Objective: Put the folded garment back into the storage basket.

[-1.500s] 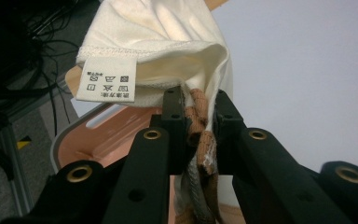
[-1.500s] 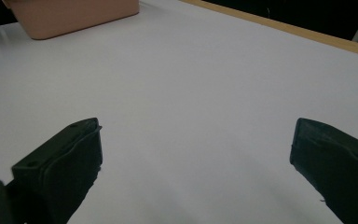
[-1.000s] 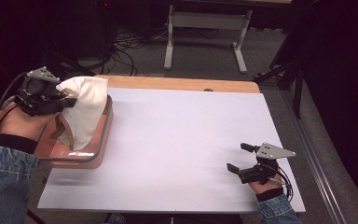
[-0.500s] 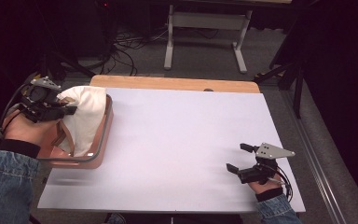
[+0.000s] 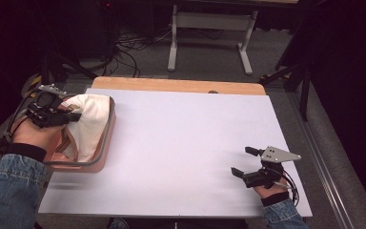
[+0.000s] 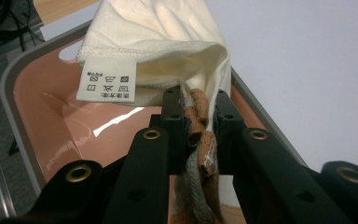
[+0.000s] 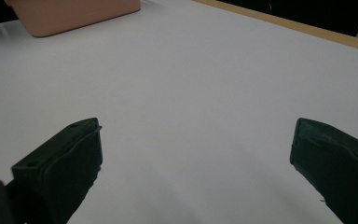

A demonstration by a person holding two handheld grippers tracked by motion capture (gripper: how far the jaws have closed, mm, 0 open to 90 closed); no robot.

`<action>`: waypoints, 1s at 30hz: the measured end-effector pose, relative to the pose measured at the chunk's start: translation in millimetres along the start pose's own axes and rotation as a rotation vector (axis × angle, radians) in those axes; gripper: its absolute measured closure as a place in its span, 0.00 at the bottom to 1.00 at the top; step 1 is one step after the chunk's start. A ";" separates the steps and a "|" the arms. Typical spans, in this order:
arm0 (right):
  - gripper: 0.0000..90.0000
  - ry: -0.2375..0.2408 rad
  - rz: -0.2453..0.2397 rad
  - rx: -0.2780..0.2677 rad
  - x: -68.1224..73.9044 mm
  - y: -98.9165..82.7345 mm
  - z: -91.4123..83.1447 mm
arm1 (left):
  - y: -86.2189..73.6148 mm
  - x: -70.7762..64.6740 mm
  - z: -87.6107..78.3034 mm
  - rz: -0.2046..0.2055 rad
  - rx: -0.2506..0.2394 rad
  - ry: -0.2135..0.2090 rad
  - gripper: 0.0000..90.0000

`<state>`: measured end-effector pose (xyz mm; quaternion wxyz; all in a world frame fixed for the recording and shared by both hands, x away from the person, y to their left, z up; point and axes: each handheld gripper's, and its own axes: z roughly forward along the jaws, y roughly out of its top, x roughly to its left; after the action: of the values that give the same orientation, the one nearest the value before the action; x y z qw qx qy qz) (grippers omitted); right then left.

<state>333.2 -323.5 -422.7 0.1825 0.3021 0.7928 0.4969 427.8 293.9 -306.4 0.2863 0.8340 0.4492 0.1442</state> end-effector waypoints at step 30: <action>0.03 -0.002 -0.004 -0.001 1.6 0.1 -0.3 | -1.9 35.4 54.7 -0.073 0.114 -0.016 0.87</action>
<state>331.9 -322.6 -422.5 0.1844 0.3008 0.7930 0.4967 473.4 305.2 -351.6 0.2468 0.8332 0.4844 0.1013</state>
